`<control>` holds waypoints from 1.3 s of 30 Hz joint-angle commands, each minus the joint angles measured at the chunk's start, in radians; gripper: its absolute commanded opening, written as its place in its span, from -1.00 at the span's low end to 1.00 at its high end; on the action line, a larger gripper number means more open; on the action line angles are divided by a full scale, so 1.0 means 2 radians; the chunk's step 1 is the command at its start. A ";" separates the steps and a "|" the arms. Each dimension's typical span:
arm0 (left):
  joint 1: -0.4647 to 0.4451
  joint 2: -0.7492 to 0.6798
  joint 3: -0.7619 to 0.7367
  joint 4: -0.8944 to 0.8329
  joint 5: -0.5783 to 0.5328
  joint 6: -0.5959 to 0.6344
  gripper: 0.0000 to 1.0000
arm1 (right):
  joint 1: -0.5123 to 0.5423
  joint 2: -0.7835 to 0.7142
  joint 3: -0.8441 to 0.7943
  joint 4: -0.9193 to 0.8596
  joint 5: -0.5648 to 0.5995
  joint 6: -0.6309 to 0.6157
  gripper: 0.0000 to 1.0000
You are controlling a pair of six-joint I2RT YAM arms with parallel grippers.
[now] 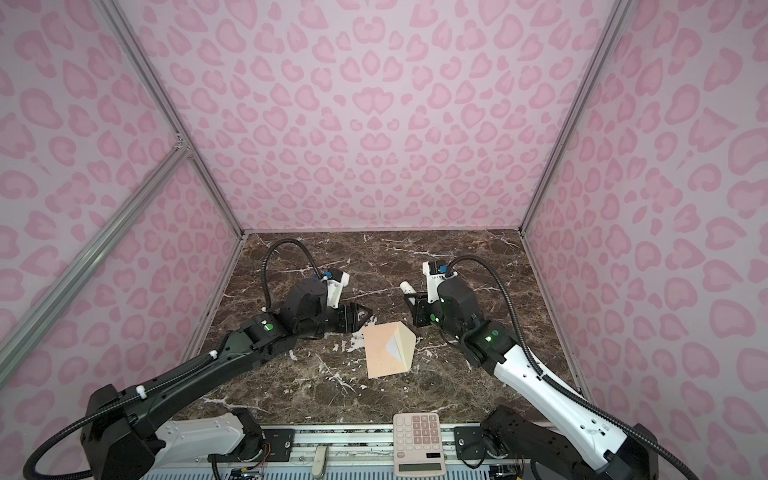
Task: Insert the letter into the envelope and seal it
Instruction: 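Lift the glue stick off the envelope with the right gripper while the left gripper rises, then bring the glue stick toward the open left gripper with the right gripper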
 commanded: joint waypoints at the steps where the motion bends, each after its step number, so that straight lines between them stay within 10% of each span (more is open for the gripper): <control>1: 0.009 -0.036 -0.006 0.043 -0.022 -0.018 0.39 | 0.002 -0.029 -0.041 0.154 0.032 0.005 -1.00; 16: 0.010 -0.025 -0.019 0.315 0.085 -0.098 0.47 | 0.096 0.022 -0.069 0.381 0.083 -0.124 -1.00; 39: 0.009 0.024 -0.023 0.402 0.129 -0.147 0.09 | 0.157 0.069 -0.058 0.438 0.110 -0.182 -1.00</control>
